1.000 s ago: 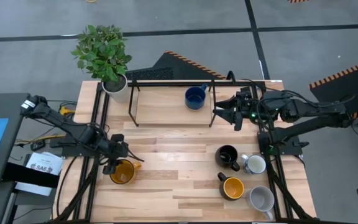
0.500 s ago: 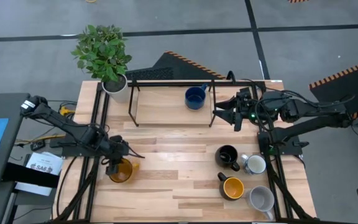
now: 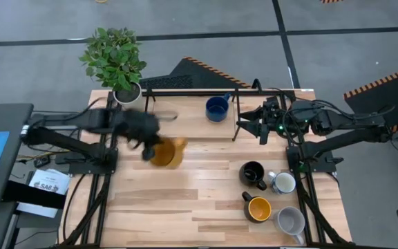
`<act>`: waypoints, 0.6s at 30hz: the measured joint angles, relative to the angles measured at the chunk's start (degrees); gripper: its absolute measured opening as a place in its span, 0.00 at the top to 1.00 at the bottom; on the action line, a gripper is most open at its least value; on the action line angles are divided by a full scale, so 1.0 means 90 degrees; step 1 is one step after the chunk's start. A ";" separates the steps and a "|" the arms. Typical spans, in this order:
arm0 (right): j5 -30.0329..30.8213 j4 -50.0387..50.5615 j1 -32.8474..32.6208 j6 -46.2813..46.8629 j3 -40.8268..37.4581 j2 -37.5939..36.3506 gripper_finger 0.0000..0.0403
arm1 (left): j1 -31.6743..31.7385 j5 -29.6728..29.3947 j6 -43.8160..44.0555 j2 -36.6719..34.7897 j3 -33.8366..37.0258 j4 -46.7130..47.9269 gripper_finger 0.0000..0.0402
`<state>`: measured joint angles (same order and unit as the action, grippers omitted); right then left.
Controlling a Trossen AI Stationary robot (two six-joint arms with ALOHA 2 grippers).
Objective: Place coffee mugs
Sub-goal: Put the yellow mug on the shelf
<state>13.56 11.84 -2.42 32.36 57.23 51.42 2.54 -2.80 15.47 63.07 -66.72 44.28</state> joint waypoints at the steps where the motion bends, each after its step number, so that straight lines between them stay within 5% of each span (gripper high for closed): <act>1: 0.0000 0.0004 0.0000 0.0002 0.0000 0.0000 0.35 | 0.0276 0.0004 -0.0357 0.0308 -0.0299 0.0070 0.99; 5: 0.0000 0.0010 0.0000 0.0017 0.0000 -0.0001 0.35 | 0.1315 -0.0065 -0.1260 0.1590 -0.1295 0.0185 0.99; 11: -0.0001 0.0012 -0.0009 0.0022 0.0000 0.0000 0.35 | 0.2370 -0.0166 -0.1363 0.3327 -0.2112 0.0036 0.99; 18: -0.0002 0.0012 -0.0032 0.0024 0.0000 0.0000 0.35 | 0.2774 -0.0230 -0.1006 0.4188 -0.2298 0.0175 0.99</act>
<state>13.54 11.94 -2.70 32.58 57.23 51.42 27.50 -4.88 6.42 100.76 -87.40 45.86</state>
